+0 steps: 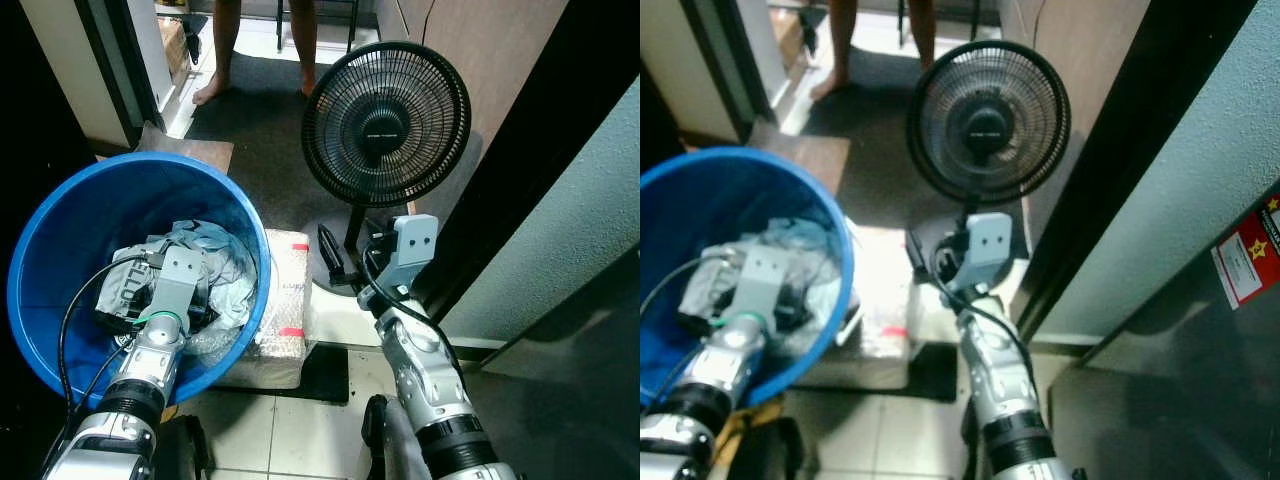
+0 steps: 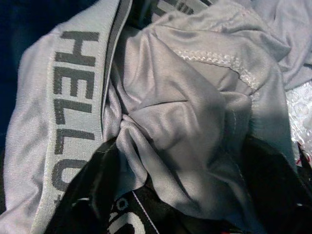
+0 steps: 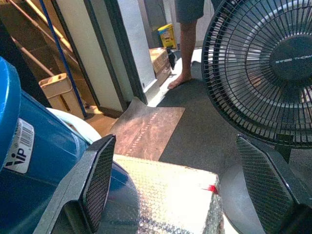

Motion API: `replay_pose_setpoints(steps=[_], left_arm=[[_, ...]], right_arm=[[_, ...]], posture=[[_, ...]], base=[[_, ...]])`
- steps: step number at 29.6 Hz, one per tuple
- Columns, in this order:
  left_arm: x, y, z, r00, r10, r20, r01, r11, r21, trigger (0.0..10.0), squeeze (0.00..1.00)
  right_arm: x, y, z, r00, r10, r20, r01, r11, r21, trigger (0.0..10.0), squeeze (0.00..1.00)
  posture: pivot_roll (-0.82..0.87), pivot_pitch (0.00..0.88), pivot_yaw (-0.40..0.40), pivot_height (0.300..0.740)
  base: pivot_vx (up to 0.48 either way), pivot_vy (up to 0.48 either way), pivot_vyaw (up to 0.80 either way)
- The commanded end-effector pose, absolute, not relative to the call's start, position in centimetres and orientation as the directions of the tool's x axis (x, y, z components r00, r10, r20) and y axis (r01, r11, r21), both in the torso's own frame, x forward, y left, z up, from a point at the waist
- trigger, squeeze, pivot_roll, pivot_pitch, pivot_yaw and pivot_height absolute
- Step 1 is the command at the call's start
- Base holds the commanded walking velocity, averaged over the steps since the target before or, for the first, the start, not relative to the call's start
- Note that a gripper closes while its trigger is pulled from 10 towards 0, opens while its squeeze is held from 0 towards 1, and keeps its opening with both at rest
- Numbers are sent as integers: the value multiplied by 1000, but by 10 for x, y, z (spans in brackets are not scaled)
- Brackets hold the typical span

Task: Clothes washing

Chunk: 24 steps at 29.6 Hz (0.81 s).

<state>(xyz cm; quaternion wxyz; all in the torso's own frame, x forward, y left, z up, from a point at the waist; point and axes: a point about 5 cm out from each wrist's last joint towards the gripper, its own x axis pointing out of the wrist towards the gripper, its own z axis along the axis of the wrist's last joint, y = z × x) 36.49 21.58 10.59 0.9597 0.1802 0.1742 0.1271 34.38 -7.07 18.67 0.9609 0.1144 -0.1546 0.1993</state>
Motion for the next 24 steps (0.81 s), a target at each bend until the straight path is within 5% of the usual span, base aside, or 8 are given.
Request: replay_pose_setpoints(steps=[1, 24], left_arm=[[353, 217, 83, 876, 316, -365, -164, 905, 392, 0, 0], [362, 194, 103, 928, 221, -300, -135, 950, 281, 0, 0]], right_arm=[[344, -71, 184, 875, 348, 337, -416, 896, 154, 10000, 0], [344, -70, 184, 874, 347, 341, -417, 895, 157, 10000, 0]], posture=[[86, 191, -37, 473], [87, 190, -36, 473]], base=[[0, 0, 0], [0, 0, 0]])
